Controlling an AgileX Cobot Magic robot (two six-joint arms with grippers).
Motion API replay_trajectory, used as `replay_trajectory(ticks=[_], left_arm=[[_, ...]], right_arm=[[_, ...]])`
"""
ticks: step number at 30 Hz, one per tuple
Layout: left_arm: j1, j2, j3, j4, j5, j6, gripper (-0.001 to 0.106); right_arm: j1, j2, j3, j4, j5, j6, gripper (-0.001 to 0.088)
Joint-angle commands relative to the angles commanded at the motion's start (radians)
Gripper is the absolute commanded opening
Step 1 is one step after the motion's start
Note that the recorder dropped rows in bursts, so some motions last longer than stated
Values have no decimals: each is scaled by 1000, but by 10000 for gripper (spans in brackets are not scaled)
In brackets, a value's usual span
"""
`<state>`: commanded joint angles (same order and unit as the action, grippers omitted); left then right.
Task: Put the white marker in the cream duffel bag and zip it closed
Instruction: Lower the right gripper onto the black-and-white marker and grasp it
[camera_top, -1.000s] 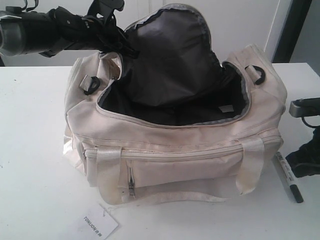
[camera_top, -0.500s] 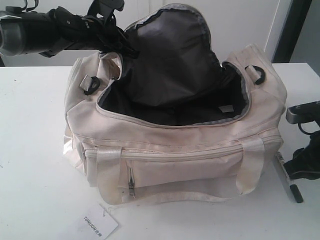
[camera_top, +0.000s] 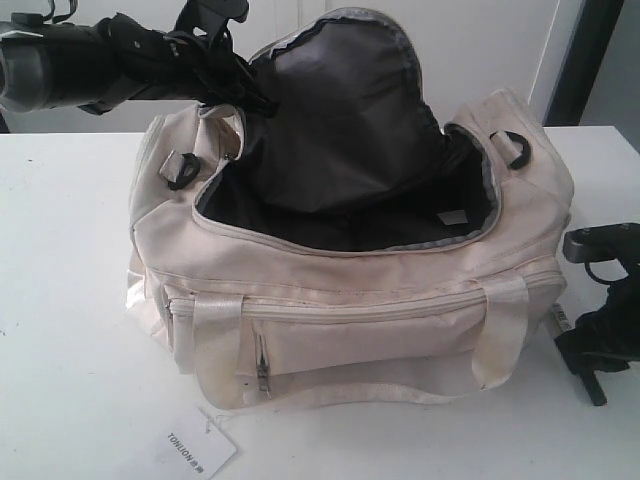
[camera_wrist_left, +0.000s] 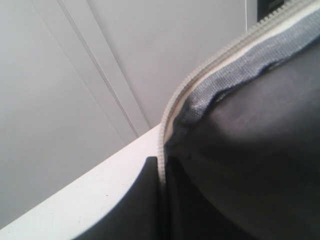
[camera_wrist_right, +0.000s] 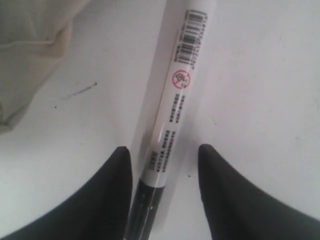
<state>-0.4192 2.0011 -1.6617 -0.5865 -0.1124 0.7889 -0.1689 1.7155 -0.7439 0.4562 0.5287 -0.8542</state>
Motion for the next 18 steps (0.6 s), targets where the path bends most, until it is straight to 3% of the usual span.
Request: replay_trajectory(ticks=[6, 14, 18], left_arm=[[0, 0, 0, 0, 0, 0, 0], [0, 0, 0, 0, 0, 0, 0], [0, 0, 0, 0, 0, 0, 0]], right_arm=[[0, 16, 0, -4, 7, 0, 264], [0, 1, -4, -13, 29, 8, 39], [-2, -37, -36, -65, 49, 120, 5]])
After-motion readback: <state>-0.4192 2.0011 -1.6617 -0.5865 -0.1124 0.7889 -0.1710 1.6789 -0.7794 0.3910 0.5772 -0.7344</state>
